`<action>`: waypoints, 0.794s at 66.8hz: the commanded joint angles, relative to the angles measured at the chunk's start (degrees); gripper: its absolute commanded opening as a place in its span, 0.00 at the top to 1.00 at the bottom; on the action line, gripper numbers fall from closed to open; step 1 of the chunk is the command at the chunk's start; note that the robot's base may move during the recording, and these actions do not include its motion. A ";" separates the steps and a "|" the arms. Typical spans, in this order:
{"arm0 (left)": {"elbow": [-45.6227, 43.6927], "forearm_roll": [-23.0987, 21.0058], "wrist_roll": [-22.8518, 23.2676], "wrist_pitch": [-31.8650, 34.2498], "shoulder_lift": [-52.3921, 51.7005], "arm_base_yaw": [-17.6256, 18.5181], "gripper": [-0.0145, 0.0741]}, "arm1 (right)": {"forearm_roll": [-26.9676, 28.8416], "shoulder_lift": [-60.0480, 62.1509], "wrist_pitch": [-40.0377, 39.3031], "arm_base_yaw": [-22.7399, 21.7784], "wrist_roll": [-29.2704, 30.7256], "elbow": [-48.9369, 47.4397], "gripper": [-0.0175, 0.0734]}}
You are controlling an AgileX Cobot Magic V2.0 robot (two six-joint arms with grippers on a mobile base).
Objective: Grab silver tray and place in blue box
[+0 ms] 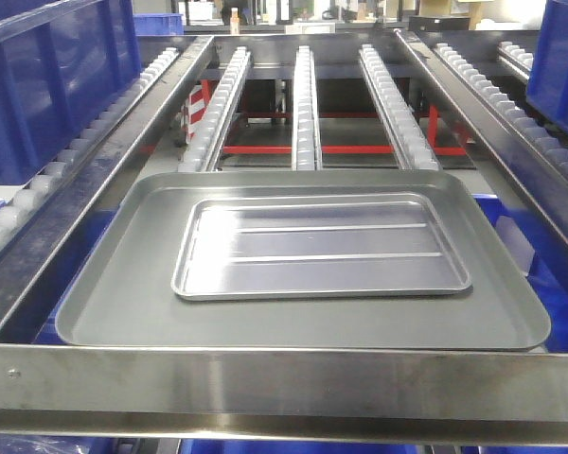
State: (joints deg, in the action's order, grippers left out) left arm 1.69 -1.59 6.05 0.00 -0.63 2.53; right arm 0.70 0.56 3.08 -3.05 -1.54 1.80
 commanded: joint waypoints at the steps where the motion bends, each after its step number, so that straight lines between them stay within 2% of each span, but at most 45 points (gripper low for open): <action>1: -3.57 0.07 0.11 8.37 -0.90 0.33 0.95 | 0.02 1.18 -8.57 -0.24 0.06 -1.02 0.75; 11: -15.47 6.96 0.11 1.65 2.44 0.33 0.95 | 0.02 0.95 -6.95 -0.24 -1.96 -9.75 0.75; 21: -29.50 7.30 0.11 -2.84 11.04 0.45 0.95 | 0.02 -3.75 -0.72 -0.08 -2.08 -20.33 0.75; 29: -36.88 7.30 0.11 -7.08 18.67 2.82 0.93 | 0.02 -9.75 0.34 -0.08 -2.08 -26.35 0.73; 34: -40.86 7.17 0.11 -11.07 24.42 5.84 0.85 | 0.07 -13.68 0.34 -0.08 -2.08 -29.51 0.65; 42: -43.14 7.07 0.11 -13.81 31.68 11.88 0.67 | 0.07 -18.88 0.70 0.66 -2.08 -32.70 0.48; 48: -44.10 6.71 0.11 -13.69 36.58 17.27 0.54 | 0.07 -22.78 1.44 3.23 -2.08 -34.05 0.37; 53: -45.45 6.73 0.11 -13.69 41.24 22.36 0.47 | 0.07 -26.67 2.52 7.15 -2.08 -35.14 0.32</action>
State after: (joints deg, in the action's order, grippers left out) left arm -40.50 5.59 6.05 -18.09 36.77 20.90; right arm 0.70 -22.38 9.00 1.57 -3.61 -30.32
